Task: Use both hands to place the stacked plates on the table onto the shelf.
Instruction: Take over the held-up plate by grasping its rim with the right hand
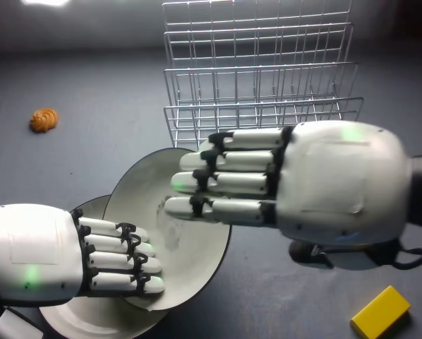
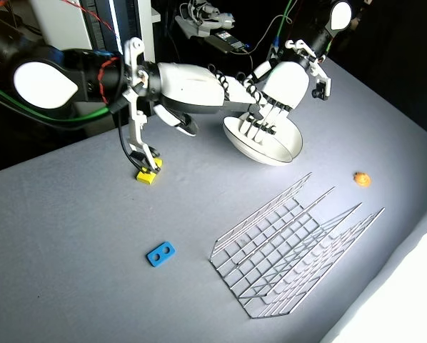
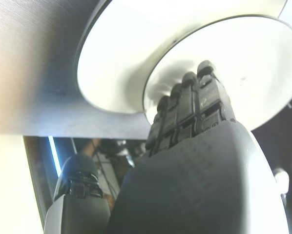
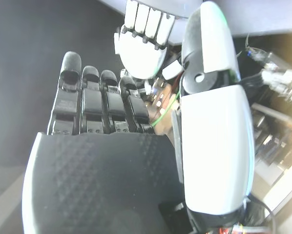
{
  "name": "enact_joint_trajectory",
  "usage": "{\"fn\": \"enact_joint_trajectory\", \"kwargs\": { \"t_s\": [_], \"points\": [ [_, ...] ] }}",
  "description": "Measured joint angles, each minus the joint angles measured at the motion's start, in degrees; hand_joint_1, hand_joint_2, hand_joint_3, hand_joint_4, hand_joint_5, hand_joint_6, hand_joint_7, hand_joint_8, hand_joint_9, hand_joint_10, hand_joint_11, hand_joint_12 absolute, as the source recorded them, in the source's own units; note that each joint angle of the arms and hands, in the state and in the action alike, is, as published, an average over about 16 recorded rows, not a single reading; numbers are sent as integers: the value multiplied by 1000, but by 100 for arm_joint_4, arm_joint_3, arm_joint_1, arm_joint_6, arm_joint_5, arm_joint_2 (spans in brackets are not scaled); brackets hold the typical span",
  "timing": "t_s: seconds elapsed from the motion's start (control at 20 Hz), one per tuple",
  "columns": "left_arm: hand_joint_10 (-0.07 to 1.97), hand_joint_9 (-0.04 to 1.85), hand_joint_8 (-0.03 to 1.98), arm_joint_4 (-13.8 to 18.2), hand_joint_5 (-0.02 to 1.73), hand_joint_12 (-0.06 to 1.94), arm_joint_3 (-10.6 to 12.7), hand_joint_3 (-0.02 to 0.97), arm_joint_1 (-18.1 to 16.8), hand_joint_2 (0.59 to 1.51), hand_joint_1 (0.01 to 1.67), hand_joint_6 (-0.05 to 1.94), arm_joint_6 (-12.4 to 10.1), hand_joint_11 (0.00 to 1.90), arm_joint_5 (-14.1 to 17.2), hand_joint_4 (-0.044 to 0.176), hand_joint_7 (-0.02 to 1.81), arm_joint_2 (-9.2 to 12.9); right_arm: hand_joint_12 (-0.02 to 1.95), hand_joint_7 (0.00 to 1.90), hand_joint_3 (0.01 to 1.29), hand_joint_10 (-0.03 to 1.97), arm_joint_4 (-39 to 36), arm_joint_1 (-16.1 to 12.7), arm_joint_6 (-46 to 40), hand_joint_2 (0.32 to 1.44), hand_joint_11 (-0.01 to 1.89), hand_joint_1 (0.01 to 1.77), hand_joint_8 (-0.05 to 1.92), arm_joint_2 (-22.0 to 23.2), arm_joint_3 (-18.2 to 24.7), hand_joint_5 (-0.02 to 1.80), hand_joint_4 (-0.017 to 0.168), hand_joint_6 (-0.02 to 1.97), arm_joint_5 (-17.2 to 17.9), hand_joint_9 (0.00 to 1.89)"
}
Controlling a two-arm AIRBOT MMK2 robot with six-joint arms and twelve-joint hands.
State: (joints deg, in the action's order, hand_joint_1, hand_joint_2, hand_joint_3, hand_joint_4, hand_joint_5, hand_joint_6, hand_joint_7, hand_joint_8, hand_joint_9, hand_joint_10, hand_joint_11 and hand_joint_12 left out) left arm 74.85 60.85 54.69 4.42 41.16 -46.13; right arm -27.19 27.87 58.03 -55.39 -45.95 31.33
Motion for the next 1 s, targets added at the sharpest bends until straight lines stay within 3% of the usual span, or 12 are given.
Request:
{"fn": "enact_joint_trajectory", "kwargs": {
  "t_s": [0.6, 1.0],
  "points": [
    [-9, 8, 3, -26, 47, 4, -26, 22, -17, 1148, 21, -13, 1, 21, -36, -2, 16, -33, 671, 103, 16, 5, 304, -75, 808, 980, 15, 1212, 11, -1194, -853, 81, 8, 19, -206, 133],
    [-9, 7, 5, -42, 45, 2, -22, 22, -23, 1150, 21, -16, 1, 20, -33, -3, 18, -49, 908, 353, 17, 5, 541, -133, 1065, 997, 68, 1230, 12, -1840, -1431, 306, 8, 19, -243, 362]
  ]
}}
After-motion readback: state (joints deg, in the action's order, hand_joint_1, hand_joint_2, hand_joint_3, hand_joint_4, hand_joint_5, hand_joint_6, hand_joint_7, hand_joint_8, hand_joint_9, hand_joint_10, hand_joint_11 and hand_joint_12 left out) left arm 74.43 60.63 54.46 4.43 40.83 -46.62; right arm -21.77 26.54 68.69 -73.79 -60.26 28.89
